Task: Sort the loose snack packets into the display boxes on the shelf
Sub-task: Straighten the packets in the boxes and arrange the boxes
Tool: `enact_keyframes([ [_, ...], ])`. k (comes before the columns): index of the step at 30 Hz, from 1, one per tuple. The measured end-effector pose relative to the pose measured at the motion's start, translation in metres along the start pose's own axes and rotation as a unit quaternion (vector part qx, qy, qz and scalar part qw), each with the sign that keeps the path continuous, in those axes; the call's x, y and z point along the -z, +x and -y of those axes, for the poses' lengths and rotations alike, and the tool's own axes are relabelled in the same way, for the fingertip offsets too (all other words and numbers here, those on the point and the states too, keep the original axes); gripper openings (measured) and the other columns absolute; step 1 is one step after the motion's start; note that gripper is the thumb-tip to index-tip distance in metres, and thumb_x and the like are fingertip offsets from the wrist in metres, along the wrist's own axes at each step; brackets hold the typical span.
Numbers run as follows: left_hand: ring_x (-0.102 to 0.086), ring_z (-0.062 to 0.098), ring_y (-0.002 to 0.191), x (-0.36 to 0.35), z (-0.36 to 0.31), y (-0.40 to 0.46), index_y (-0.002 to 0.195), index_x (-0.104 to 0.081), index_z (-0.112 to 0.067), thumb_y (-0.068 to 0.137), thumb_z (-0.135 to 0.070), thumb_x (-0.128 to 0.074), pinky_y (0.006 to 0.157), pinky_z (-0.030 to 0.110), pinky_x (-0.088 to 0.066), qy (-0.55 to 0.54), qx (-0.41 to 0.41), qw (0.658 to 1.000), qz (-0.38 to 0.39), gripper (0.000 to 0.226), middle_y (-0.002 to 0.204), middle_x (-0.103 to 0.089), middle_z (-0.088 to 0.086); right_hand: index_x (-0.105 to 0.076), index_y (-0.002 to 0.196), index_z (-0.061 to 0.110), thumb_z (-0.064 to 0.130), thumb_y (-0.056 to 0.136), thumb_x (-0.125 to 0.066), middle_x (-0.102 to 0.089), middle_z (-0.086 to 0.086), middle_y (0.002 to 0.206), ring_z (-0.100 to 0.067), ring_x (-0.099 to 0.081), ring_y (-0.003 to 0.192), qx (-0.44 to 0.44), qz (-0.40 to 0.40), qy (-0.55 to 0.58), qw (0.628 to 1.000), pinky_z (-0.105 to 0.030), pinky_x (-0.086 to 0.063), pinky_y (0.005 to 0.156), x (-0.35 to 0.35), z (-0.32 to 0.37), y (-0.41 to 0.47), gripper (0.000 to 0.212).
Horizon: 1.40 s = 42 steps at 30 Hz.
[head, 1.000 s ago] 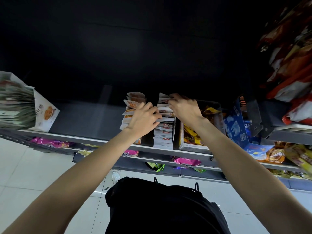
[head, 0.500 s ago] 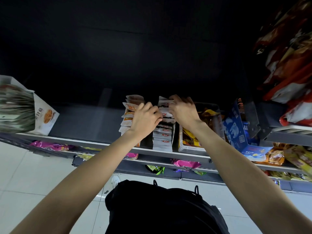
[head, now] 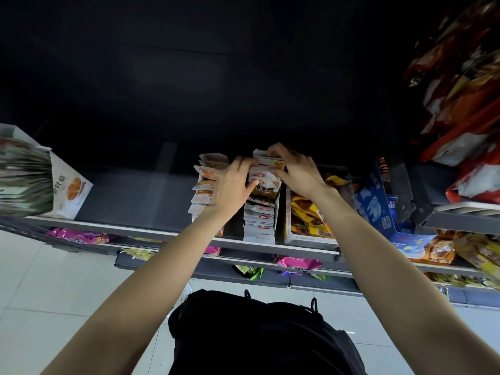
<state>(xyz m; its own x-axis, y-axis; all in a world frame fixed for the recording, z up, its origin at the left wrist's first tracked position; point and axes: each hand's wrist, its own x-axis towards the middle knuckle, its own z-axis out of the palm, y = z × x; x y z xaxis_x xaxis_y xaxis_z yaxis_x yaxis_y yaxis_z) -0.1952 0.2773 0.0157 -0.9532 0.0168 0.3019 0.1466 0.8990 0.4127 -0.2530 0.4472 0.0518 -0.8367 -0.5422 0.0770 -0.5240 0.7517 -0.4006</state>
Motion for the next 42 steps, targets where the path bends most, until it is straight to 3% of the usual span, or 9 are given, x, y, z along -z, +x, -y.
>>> enact_keyframes([
  [8,-0.066,0.019,0.08,0.007,-0.003,0.013,0.096,-0.064,-0.012,0.081,-0.019,-0.072,0.075,0.037,-0.055,-0.066,0.013,0.998,0.006,0.018,0.096,-0.068,0.005,-0.029,0.139,0.033,0.053,0.091,-0.049,-0.044,-0.002,0.14,-0.025,-0.043,0.127,0.003,0.047,0.012,0.999,-0.041,-0.046,0.092,0.0,0.0,-0.009,0.056],
  [14,-0.054,0.016,0.079,0.007,-0.003,-0.011,0.092,-0.056,-0.009,0.082,-0.028,-0.064,0.068,0.027,-0.049,-0.039,-0.113,0.991,-0.056,0.023,0.089,-0.058,0.006,-0.036,0.141,0.022,0.032,0.088,-0.063,-0.049,-0.007,0.137,-0.031,-0.053,0.12,0.025,-0.027,-0.108,0.994,-0.04,-0.052,0.079,-0.011,0.003,-0.012,0.061],
  [17,-0.057,0.019,0.089,0.008,0.011,-0.031,0.102,-0.058,-0.014,0.081,-0.043,-0.059,0.078,0.032,-0.049,0.023,-0.24,0.968,0.074,0.036,0.099,-0.061,0.003,-0.035,0.141,0.024,0.027,0.087,-0.064,-0.049,-0.005,0.136,-0.03,-0.054,0.117,0.022,-0.029,-0.091,0.995,-0.039,-0.052,0.076,-0.014,0.001,-0.012,0.061],
  [20,-0.051,0.021,0.115,0.004,0.014,-0.031,0.129,-0.049,-0.018,0.081,-0.04,-0.064,0.098,0.034,-0.038,0.125,-0.206,0.951,0.192,0.055,0.127,-0.054,0.003,-0.035,0.14,0.025,0.028,0.087,-0.064,-0.048,-0.005,0.136,-0.029,-0.053,0.118,0.022,-0.029,-0.084,0.996,-0.038,-0.052,0.076,-0.014,0.002,-0.012,0.061],
  [24,-0.047,0.019,0.121,-0.008,0.009,-0.024,0.136,-0.039,-0.02,0.089,-0.036,-0.057,0.103,0.032,-0.034,0.212,-0.197,0.933,0.214,0.053,0.134,-0.049,0.001,-0.033,0.141,0.027,0.028,0.088,-0.063,-0.046,-0.004,0.138,-0.029,-0.052,0.119,0.014,-0.023,-0.079,0.996,-0.038,-0.051,0.079,-0.01,0.002,-0.012,0.061],
  [29,-0.062,0.018,0.102,-0.004,0.003,-0.017,0.124,-0.057,-0.024,0.098,-0.032,-0.046,0.09,0.032,-0.049,0.165,-0.149,0.958,0.179,0.029,0.111,-0.066,-0.002,-0.03,0.142,0.029,0.033,0.089,-0.061,-0.044,-0.003,0.14,-0.027,-0.052,0.119,0.009,-0.014,-0.074,0.997,-0.037,-0.051,0.08,-0.009,0.003,-0.013,0.061],
  [34,-0.069,0.021,0.073,0.003,0.002,-0.007,0.095,-0.073,-0.02,0.086,-0.022,-0.068,0.069,0.032,-0.052,0.08,-0.123,0.988,0.047,0.011,0.077,-0.072,0.001,-0.018,0.146,0.038,0.058,0.08,-0.062,-0.033,-0.002,0.147,-0.027,-0.042,0.127,0.022,0.075,-0.005,0.997,-0.042,-0.05,0.089,-0.003,-0.002,-0.018,0.081],
  [37,-0.07,0.02,0.076,0.006,-0.002,-0.006,0.094,-0.073,-0.018,0.077,-0.021,-0.077,0.07,0.035,-0.055,0.041,-0.121,0.992,0.005,0.017,0.083,-0.074,0.0,-0.016,0.148,0.036,0.047,0.075,-0.073,-0.029,-0.004,0.149,-0.028,-0.034,0.133,0.021,0.062,-0.078,0.995,-0.041,-0.051,0.089,-0.006,0.001,-0.021,0.094],
  [42,-0.06,0.02,0.093,-0.003,0.007,-0.03,0.108,-0.065,-0.015,0.079,-0.026,-0.072,0.074,0.032,-0.052,0.068,-0.167,0.983,-0.044,0.031,0.101,-0.067,0.003,-0.027,0.146,0.031,0.034,0.081,-0.067,-0.027,-0.01,0.149,-0.034,-0.032,0.129,0.031,0.04,-0.13,0.99,-0.041,-0.054,0.081,-0.023,0.005,-0.024,0.076],
])
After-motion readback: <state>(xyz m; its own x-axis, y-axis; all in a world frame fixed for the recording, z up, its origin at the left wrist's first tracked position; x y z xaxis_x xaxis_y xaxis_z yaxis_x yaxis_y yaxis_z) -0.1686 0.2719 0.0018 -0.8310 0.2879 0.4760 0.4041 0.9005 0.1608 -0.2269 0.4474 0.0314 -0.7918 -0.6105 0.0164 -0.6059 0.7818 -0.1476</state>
